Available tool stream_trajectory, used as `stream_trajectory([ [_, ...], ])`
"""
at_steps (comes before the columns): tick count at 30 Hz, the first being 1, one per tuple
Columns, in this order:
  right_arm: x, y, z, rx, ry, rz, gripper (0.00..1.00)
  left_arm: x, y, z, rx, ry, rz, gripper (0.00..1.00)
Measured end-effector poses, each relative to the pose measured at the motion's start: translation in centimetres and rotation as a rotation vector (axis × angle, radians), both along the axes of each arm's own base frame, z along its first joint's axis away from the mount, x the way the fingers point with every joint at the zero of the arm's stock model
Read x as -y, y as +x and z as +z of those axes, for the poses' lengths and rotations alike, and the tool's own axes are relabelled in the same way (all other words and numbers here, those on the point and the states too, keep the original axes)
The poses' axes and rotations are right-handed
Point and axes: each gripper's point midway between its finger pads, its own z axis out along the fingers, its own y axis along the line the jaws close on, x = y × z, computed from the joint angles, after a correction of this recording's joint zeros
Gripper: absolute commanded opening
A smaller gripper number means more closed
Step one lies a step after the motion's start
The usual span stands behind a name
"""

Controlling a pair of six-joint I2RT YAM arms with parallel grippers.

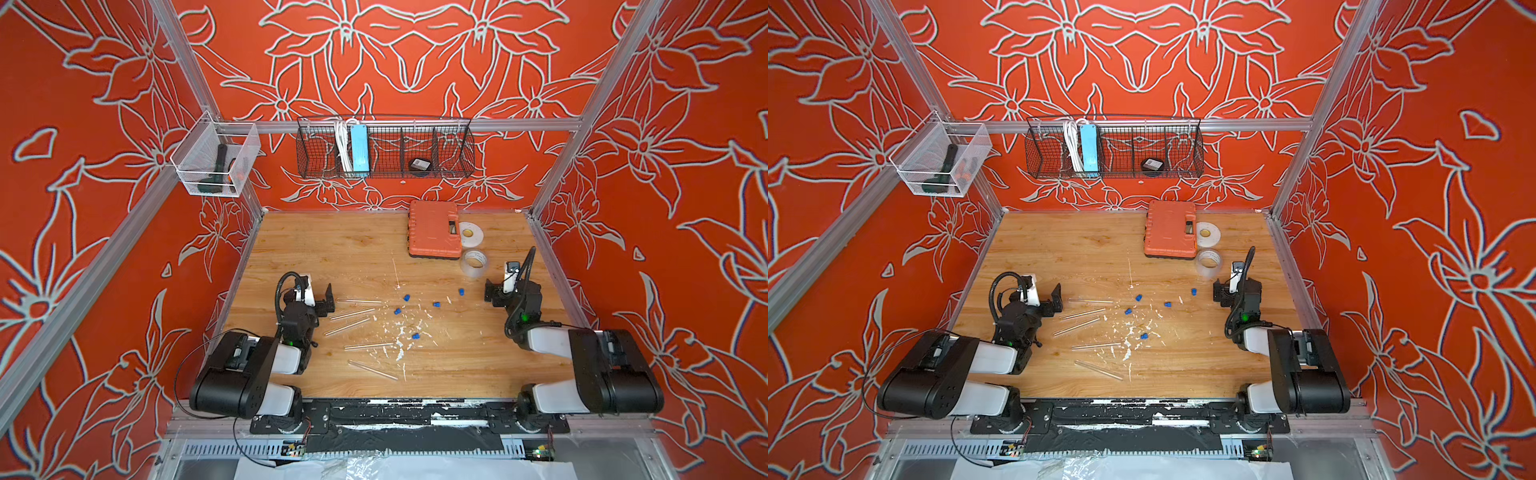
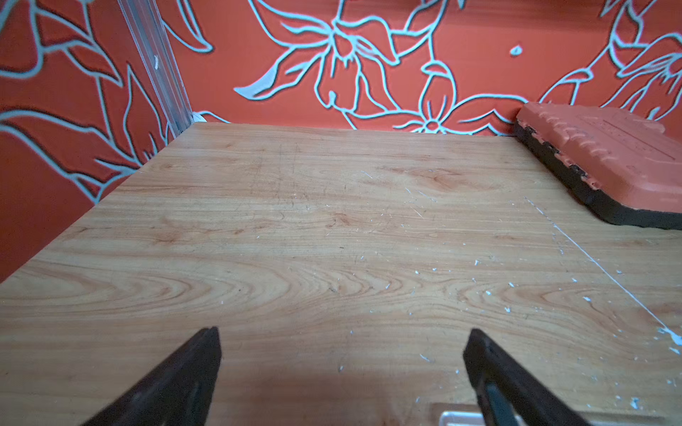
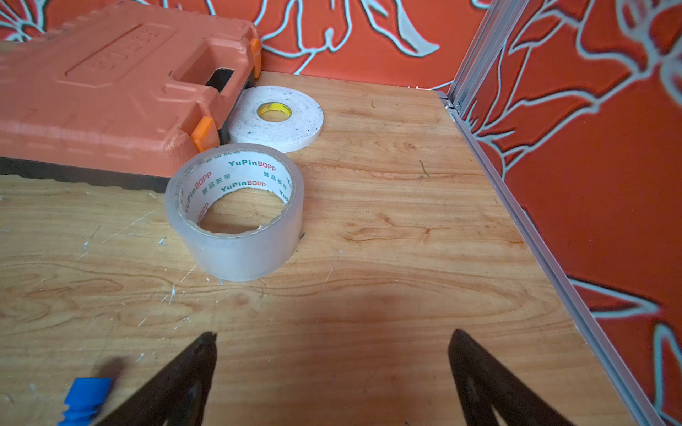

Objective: Insert stoppers into test tubes
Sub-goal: Pick up the test tube at the center of the board.

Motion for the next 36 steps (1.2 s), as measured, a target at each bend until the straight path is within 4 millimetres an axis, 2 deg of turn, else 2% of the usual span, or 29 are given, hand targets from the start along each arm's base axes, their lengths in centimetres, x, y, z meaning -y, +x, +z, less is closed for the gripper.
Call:
stream_trajectory([
  [36, 0.26, -0.08, 0.08, -0.001, 0.001, -0.017, 0.98, 0.16, 0.01, 0.04, 0.001, -0.002, -0.01, 0.99],
])
